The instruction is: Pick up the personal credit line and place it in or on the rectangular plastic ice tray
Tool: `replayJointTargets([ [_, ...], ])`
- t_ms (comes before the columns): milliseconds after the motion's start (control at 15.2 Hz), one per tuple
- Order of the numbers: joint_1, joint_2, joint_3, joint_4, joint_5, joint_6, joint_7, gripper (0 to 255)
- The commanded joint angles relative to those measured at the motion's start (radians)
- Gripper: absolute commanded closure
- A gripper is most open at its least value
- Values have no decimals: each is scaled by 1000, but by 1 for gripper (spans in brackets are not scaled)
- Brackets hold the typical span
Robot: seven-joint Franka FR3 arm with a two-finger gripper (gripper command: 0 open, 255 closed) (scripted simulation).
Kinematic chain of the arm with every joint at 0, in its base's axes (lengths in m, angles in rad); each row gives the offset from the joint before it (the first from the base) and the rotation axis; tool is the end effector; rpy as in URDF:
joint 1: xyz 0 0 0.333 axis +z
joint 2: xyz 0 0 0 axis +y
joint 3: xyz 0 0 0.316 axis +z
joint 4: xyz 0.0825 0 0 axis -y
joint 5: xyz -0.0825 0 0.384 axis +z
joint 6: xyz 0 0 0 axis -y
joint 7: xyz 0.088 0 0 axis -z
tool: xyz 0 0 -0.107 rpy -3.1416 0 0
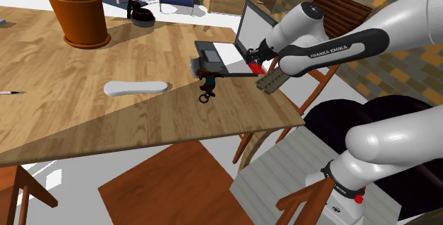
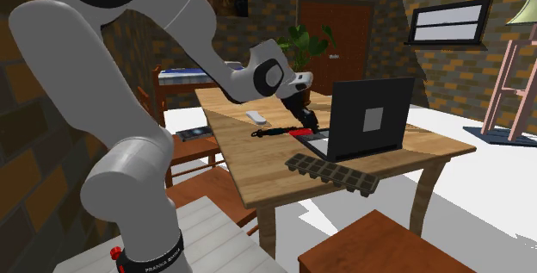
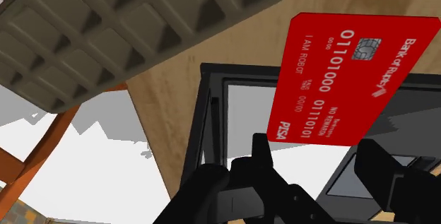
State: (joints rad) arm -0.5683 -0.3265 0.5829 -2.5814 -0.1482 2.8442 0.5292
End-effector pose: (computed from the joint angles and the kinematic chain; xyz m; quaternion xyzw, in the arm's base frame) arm 0.4638 0.0177 0.4133 0.9424 -0.1715 0.2820 0.0542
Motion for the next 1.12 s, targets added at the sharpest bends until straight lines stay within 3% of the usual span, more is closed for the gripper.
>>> replayJointTargets([
  [0,33,-17,-79,-29,40,12,-87,255],
  [594,129,-26,-437,-70,170,40,-478,255],
  [1056,108,51,-416,-110,150,157,-459,255],
])
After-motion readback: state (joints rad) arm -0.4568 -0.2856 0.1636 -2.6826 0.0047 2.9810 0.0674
